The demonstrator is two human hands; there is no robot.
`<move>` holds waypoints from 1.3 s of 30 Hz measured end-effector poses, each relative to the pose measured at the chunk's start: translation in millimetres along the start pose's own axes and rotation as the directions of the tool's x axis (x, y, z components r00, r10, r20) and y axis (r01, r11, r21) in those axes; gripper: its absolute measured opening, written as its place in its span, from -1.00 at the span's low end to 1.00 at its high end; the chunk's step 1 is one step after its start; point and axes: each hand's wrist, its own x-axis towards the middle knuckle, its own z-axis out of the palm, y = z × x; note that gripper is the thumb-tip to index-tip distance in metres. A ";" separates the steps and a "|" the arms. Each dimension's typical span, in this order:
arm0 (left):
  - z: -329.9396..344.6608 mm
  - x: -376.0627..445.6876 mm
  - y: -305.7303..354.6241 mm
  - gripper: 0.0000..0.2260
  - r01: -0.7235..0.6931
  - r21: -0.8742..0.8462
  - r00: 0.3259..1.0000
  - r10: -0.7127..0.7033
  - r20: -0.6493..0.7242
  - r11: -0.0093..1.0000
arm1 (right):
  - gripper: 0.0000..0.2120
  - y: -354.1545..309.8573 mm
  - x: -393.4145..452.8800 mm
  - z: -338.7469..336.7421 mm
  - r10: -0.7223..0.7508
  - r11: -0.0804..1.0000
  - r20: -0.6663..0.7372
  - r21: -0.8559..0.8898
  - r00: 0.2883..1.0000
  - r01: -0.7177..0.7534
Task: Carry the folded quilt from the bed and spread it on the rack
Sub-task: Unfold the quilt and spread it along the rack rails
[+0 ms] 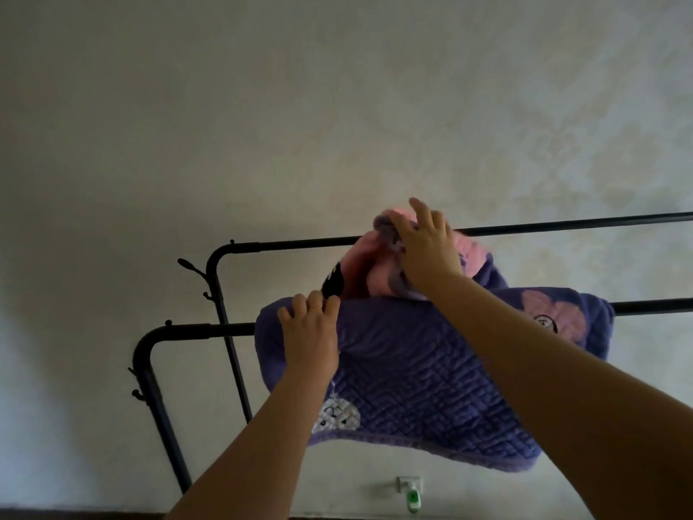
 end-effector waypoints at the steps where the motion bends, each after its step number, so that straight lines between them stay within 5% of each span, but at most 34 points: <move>1: 0.4 -0.1 -0.2 -0.40 0.010 0.003 1.000 -0.010 -0.001 1.000 | -0.38 -0.3 -7.4 6.1 0.012 1.000 0.029 -0.007 1.000 -0.012; 6: 0.4 -3.1 4.4 -0.40 0.042 0.014 0.999 -0.042 0.021 0.999 | -0.50 2.9 -57.9 23.5 -0.018 0.999 0.008 0.032 1.000 0.018; 16: -1.7 -5.2 4.9 -0.60 -0.002 0.009 1.000 0.002 -0.011 1.000 | -0.50 24.8 -98.5 25.1 0.062 0.992 0.189 0.095 0.980 -0.081; 23: -16.5 -13.2 4.9 -0.71 -0.095 -0.007 0.995 0.095 0.011 0.995 | -0.88 25.8 -99.1 11.7 0.135 0.985 0.078 0.101 0.988 -0.143; 39: -44.4 -44.5 -13.5 -0.82 -0.211 -0.061 0.977 0.208 -0.053 0.976 | -0.92 22.2 -128.4 -14.8 0.099 0.981 0.018 0.165 0.995 -0.101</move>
